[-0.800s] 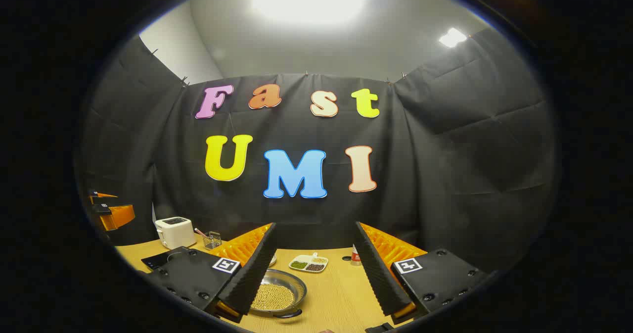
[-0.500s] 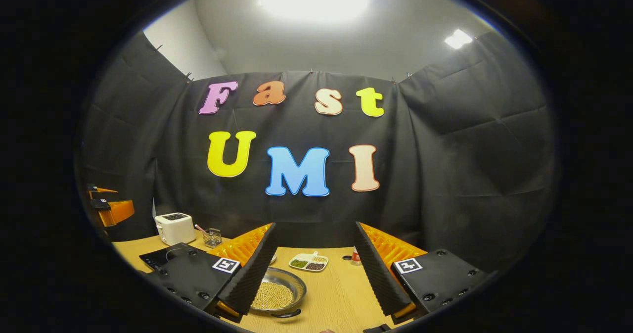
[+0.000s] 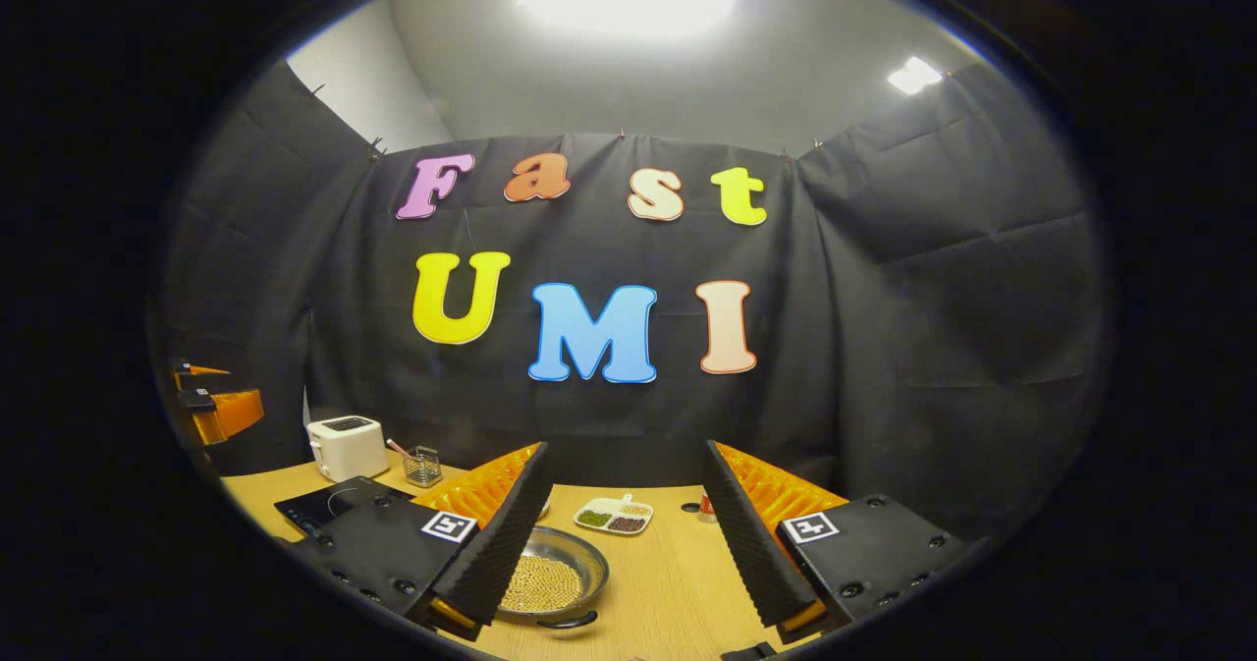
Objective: First push the handle of the pot to place it horizontally, then grasp the pot with both hands and set it on the induction cooktop.
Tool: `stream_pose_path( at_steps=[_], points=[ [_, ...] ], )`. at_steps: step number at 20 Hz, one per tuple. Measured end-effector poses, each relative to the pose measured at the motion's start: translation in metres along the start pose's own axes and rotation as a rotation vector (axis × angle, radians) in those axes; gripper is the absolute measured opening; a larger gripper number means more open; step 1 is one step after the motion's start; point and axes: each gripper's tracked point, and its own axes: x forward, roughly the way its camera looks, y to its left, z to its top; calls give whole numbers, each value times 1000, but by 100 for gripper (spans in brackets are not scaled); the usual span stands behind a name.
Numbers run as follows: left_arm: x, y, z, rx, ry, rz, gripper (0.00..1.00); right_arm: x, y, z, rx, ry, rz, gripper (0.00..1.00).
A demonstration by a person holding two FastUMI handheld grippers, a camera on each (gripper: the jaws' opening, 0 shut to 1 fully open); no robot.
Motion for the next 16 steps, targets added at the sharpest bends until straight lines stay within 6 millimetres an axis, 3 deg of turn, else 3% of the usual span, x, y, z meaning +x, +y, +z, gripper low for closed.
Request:
stream_pose_path(
  at_steps=[6,9,12,13,15,16],
  points=[
    [0,-1,-1,1,-4,6,85,3,1,-4,-13,15,9,97],
    [0,1,1,8,-6,10,83,4,2,-5,-12,18,11,80],
    [0,2,0,11,-6,14,85,9,2,-10,-20,24,4,79],
    [-1,3,0,14,-6,16,85,5,2,-8,-16,24,5,58],
    [1,5,2,17,-9,19,85,6,6,-12,-12,34,11,49],
    [1,6,1,21,-10,20,86,8,9,-13,-15,38,20,49]
  ],
)
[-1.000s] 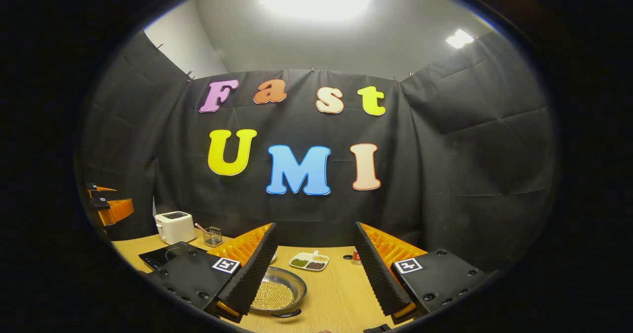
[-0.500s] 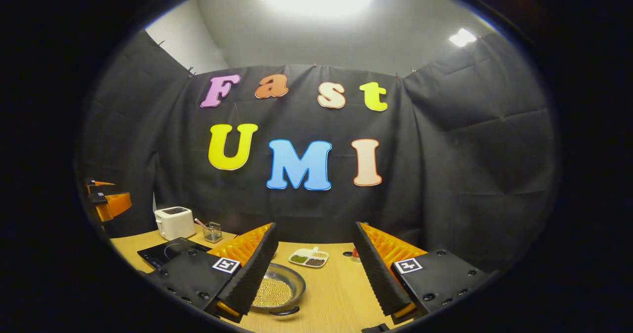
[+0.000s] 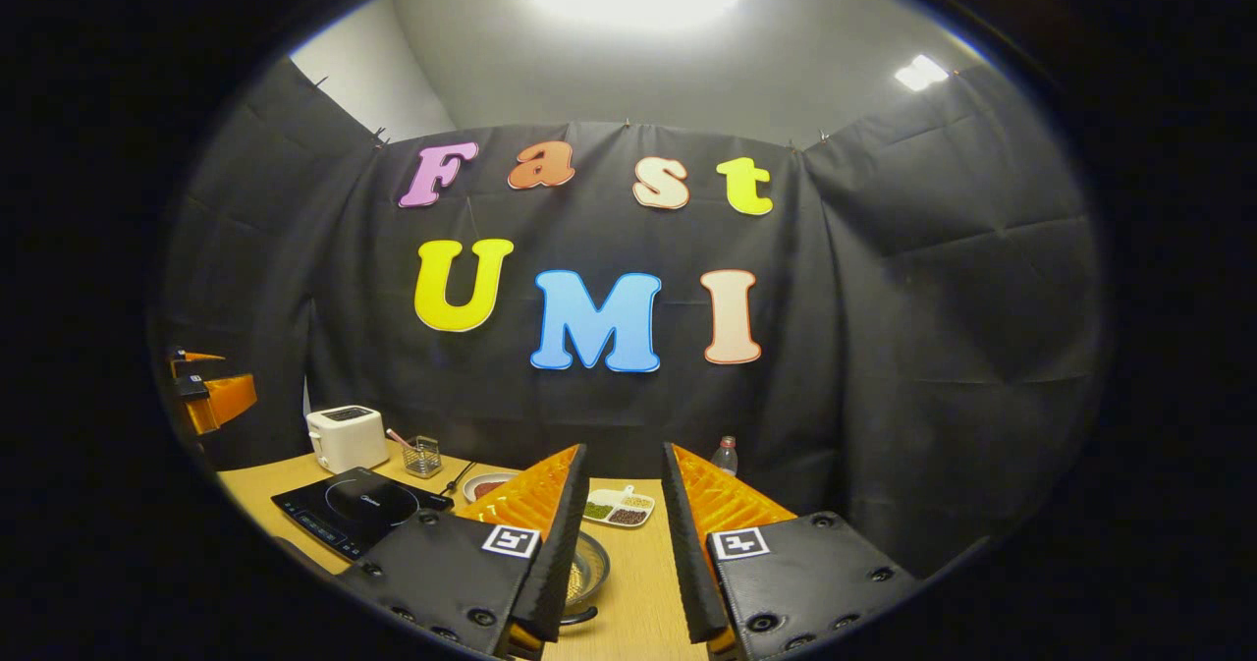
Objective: First push the handle of the pot to place it horizontally, then grasp the pot with both hands and set it on the induction cooktop.
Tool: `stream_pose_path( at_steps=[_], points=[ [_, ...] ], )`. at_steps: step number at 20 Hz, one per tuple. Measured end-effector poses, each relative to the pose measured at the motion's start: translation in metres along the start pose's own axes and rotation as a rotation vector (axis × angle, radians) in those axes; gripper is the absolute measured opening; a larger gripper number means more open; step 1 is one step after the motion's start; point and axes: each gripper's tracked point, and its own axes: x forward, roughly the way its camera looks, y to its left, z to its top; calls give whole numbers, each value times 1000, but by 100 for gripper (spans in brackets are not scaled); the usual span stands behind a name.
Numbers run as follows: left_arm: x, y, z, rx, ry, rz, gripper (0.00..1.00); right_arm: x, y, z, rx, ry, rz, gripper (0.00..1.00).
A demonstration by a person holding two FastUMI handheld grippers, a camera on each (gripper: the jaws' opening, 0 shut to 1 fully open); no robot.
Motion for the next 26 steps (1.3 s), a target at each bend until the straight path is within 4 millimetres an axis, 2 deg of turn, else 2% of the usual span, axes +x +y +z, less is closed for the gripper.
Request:
stream_pose_path(
  at_steps=[1,2,3,5,7,13,18,20,26],
  points=[
    [1,1,1,3,-2,0,85,5,-5,-2,-9,-2,-21,40],
    [2,2,2,7,-4,1,83,4,-2,1,-8,-3,-20,31],
    [1,3,2,8,-5,2,86,5,0,-2,-5,8,-6,20],
    [3,5,0,6,-6,3,83,5,-3,-3,-10,12,-27,17],
    [5,8,-1,1,-5,6,83,6,-2,-3,-16,16,-32,3],
    [12,21,-5,-3,-5,12,86,11,35,-16,-24,64,79,2],
    [20,38,-12,-13,-2,14,83,13,64,-43,-39,155,144,2],
    [21,48,-14,-18,-3,20,86,13,77,-55,-48,189,173,2],
    [28,85,-26,-32,1,31,83,15,111,-92,-94,280,230,2]
  ],
)
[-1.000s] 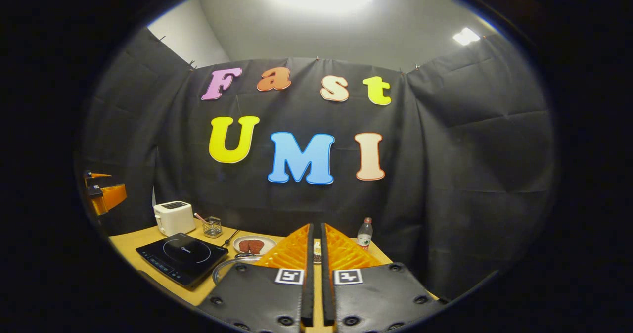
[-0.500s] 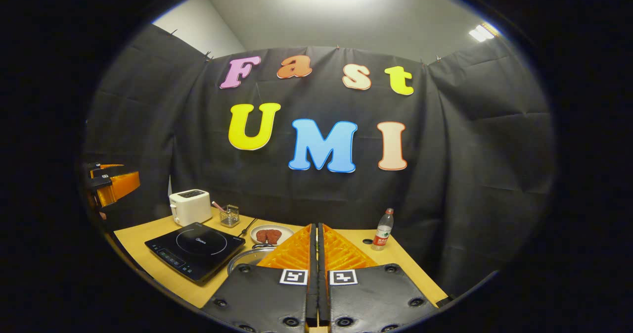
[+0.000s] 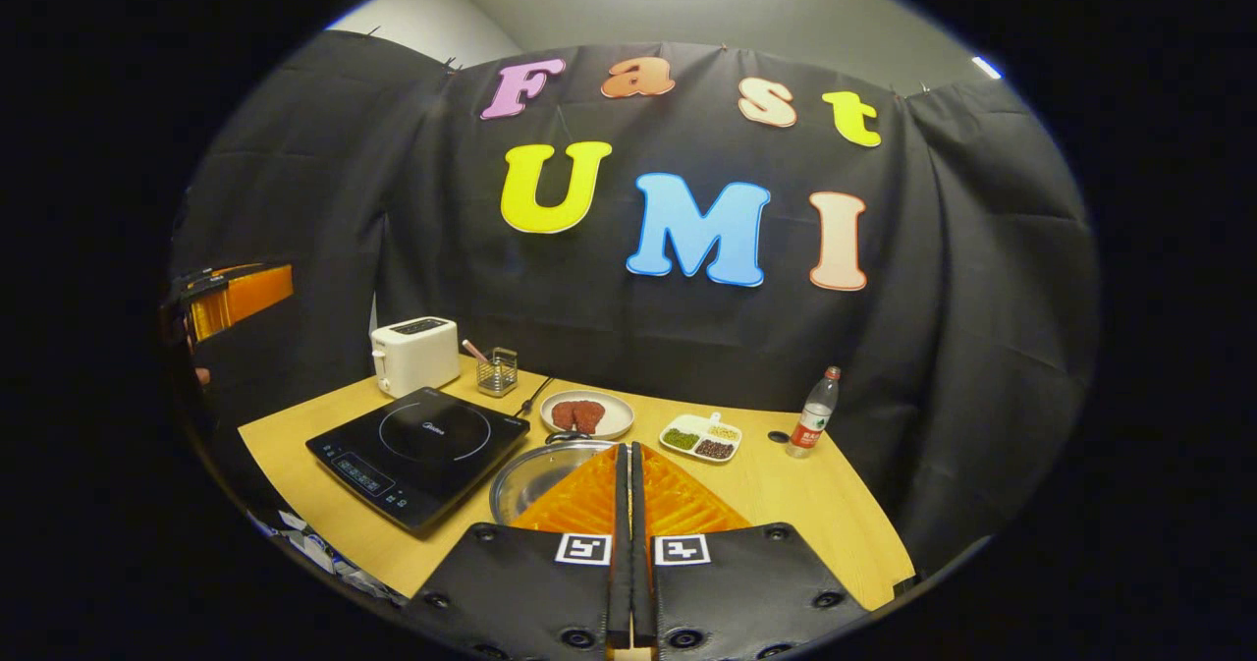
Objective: First push the handle of the pot to place it horizontally, then grasp the pot with both hands and set it on the induction cooktop.
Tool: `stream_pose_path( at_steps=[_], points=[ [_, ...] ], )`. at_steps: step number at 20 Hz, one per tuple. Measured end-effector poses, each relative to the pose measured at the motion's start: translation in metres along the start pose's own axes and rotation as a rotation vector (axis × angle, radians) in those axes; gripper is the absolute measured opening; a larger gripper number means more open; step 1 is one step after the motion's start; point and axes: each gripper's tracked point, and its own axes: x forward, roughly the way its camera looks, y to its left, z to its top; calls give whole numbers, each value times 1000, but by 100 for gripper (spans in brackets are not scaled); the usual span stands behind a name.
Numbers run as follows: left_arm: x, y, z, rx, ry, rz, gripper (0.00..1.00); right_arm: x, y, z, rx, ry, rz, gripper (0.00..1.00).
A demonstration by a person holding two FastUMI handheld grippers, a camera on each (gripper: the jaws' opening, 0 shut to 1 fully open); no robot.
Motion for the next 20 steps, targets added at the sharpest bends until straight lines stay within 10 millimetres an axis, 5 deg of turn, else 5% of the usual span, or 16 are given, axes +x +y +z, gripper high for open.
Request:
stream_pose_path(
  at_steps=[6,9,20],
  points=[
    [7,35,-13,0,15,24,83,18,33,-35,-50,88,78,0],
    [14,36,-12,-2,10,31,85,24,45,-57,-70,145,132,2],
    [38,-8,-21,9,41,90,86,32,53,-133,-153,345,365,2]
  ],
)
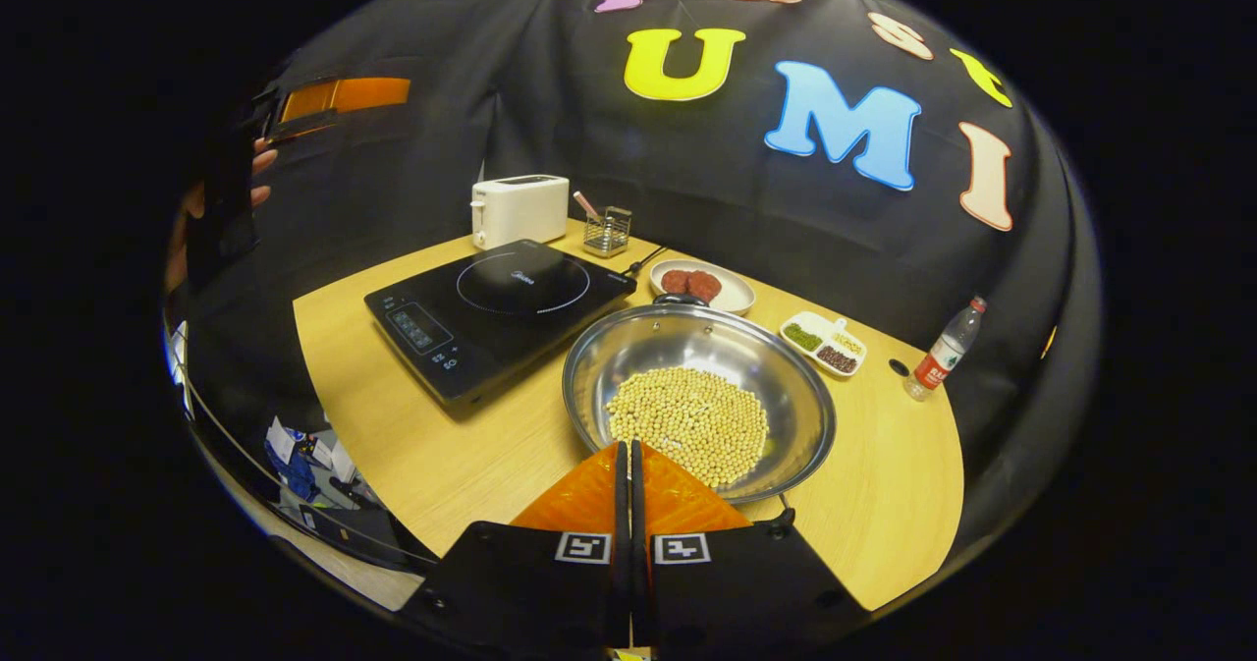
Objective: First push the handle of the pot to place it horizontally, then grasp the pot with both hands and set it on the induction cooktop.
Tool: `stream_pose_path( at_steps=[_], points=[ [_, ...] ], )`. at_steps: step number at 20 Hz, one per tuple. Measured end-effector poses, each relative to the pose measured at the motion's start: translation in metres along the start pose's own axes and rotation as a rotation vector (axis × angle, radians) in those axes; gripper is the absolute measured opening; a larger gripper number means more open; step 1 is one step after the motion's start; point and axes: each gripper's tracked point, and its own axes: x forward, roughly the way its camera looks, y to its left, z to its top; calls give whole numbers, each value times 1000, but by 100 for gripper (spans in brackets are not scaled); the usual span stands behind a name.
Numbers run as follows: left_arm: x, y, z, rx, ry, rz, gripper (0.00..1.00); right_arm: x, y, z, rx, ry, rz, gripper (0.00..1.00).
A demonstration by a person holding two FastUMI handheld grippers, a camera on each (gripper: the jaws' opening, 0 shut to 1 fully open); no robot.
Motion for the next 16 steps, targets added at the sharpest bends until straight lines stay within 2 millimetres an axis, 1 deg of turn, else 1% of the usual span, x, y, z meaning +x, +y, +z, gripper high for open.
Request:
stream_pose_path(
  at_steps=[1,4,8,9,10,11,16],
  points=[
    [1,-4,0,-2,1,6,83,2,0,-7,3,18,22,2],
    [4,-17,2,14,2,14,83,6,1,-22,17,64,88,2],
    [6,-31,0,29,15,20,83,13,-2,-39,25,108,129,2],
    [6,-35,-1,32,16,20,83,15,-4,-43,30,124,135,0],
    [7,-37,-1,36,18,22,84,16,-6,-47,36,136,138,0],
    [8,-40,0,41,19,23,83,18,-10,-51,42,149,137,2],
    [10,-51,-2,48,27,27,84,24,-29,-61,67,175,122,2]
  ],
)
